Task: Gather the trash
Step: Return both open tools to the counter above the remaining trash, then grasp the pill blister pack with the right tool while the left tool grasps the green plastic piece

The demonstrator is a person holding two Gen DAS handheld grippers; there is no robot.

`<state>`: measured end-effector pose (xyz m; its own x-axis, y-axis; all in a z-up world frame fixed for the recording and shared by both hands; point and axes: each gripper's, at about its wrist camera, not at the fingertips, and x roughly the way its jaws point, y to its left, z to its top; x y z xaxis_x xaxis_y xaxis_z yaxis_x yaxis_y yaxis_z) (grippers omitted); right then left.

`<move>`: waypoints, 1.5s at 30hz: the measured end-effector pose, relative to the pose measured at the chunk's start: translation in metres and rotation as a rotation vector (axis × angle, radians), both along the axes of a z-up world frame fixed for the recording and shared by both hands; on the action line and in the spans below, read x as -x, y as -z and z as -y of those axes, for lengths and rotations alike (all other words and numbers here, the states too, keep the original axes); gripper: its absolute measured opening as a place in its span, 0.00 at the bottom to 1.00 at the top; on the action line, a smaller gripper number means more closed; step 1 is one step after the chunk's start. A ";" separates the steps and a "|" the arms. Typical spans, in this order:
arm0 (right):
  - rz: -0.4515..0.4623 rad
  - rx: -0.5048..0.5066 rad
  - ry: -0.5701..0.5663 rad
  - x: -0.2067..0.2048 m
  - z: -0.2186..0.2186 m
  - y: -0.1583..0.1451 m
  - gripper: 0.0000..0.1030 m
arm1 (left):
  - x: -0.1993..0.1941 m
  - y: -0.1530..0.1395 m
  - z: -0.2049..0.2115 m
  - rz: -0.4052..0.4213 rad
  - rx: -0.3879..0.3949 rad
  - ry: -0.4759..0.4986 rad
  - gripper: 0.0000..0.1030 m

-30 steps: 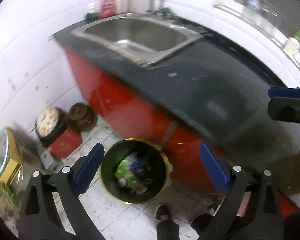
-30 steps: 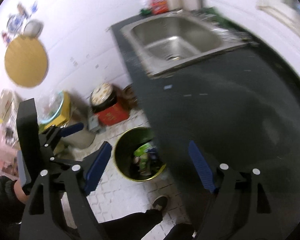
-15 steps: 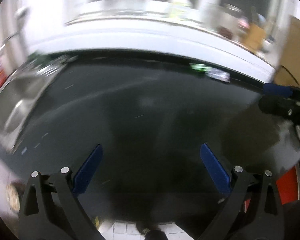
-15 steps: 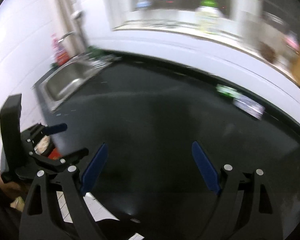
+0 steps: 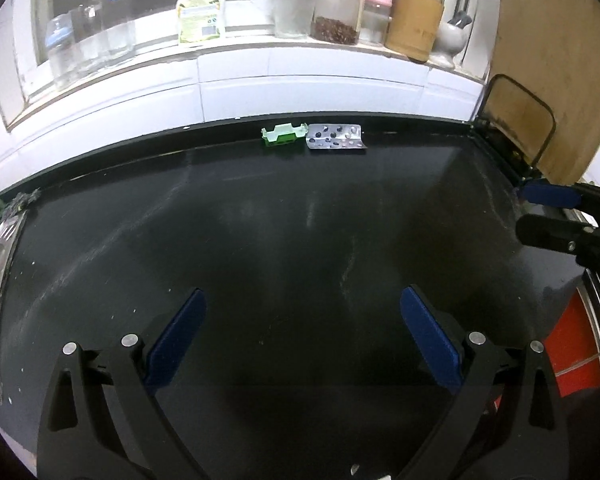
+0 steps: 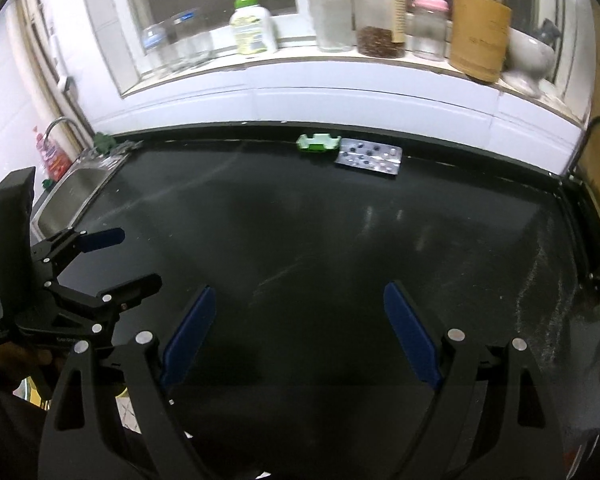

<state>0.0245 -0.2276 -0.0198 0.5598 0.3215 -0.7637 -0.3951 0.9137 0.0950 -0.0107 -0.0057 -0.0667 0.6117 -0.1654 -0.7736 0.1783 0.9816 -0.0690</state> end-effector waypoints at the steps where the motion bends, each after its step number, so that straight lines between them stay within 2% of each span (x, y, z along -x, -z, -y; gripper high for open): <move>1: 0.000 -0.003 0.006 -0.004 0.003 0.000 0.81 | -0.007 0.001 0.002 -0.006 -0.004 -0.003 0.92; 6: -0.005 -0.015 0.032 -0.034 0.021 0.003 0.81 | -0.053 0.008 0.008 -0.041 -0.007 -0.039 0.92; 11: -0.016 -0.018 0.049 -0.076 0.036 0.008 0.81 | -0.116 0.017 0.022 -0.064 -0.017 -0.080 0.93; 14: -0.031 -0.018 0.056 -0.105 0.043 0.014 0.81 | -0.167 0.027 0.037 -0.063 -0.060 -0.089 0.93; 21: -0.109 -0.023 0.044 -0.189 0.053 0.046 0.81 | -0.268 0.056 0.053 -0.087 -0.089 -0.122 0.93; 27: -0.184 -0.014 0.009 -0.248 0.051 0.082 0.81 | -0.326 0.092 0.055 -0.131 -0.108 -0.129 0.93; 34: -0.201 0.015 -0.088 -0.305 0.031 0.126 0.81 | -0.350 0.108 0.041 -0.124 -0.093 -0.117 0.93; 37: -0.178 -0.015 -0.148 -0.323 0.026 0.128 0.81 | -0.350 0.108 0.032 -0.119 -0.048 -0.099 0.92; 42: -0.147 -0.024 -0.217 -0.348 0.028 0.128 0.81 | -0.346 0.106 0.023 -0.102 -0.032 -0.079 0.77; 43: -0.146 -0.029 -0.232 -0.352 0.028 0.128 0.80 | -0.344 0.106 0.022 -0.101 -0.034 -0.065 0.77; 44: -0.161 -0.061 -0.267 -0.354 0.029 0.128 0.80 | -0.342 0.105 0.020 -0.100 -0.034 -0.057 0.77; 45: -0.160 -0.065 -0.280 -0.353 0.028 0.127 0.73 | -0.340 0.105 0.018 -0.098 -0.033 -0.061 0.77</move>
<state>0.3778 -0.2556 -0.1467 0.3172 0.4968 -0.8078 -0.6053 0.7618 0.2309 0.3291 -0.0233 -0.1719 0.5408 -0.1039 -0.8347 0.1124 0.9924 -0.0506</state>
